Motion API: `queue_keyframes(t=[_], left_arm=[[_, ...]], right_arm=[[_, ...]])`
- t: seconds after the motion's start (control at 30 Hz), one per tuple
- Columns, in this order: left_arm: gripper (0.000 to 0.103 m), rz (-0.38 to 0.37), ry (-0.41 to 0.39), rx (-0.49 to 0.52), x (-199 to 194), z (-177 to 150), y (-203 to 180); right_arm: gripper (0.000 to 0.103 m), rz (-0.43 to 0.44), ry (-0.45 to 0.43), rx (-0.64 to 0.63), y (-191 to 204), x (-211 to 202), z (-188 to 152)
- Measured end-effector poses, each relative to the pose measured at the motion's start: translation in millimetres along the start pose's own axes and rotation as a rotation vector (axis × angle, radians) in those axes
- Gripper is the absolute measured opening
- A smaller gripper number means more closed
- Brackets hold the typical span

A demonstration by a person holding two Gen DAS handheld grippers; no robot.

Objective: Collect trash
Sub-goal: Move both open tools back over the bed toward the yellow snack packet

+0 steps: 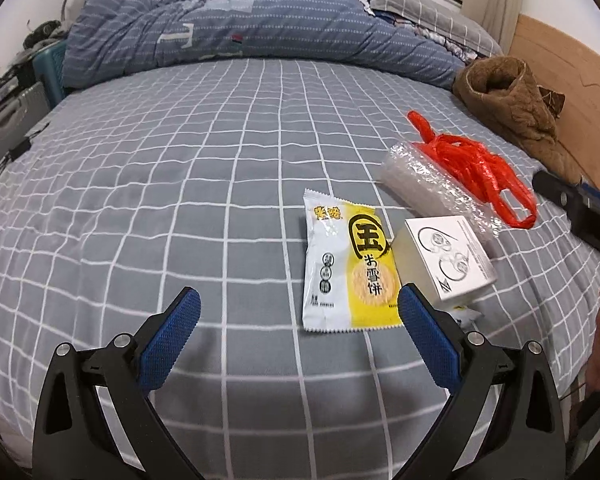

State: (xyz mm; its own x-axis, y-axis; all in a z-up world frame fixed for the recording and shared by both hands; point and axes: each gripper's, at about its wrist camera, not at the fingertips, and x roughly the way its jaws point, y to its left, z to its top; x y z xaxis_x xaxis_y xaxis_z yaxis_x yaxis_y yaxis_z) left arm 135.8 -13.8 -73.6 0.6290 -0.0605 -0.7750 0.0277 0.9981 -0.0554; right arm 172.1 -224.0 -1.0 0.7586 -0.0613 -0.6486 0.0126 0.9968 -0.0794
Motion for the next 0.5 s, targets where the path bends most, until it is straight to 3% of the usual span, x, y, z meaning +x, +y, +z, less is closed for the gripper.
queue_keyframes(t=[0.5], left_arm=[[0.092,-0.014,0.092,0.017,57.4,25.4,-9.0]], right_arm=[[0.094,0.056,0.122,0.024,-11.5,84.3,31.0]])
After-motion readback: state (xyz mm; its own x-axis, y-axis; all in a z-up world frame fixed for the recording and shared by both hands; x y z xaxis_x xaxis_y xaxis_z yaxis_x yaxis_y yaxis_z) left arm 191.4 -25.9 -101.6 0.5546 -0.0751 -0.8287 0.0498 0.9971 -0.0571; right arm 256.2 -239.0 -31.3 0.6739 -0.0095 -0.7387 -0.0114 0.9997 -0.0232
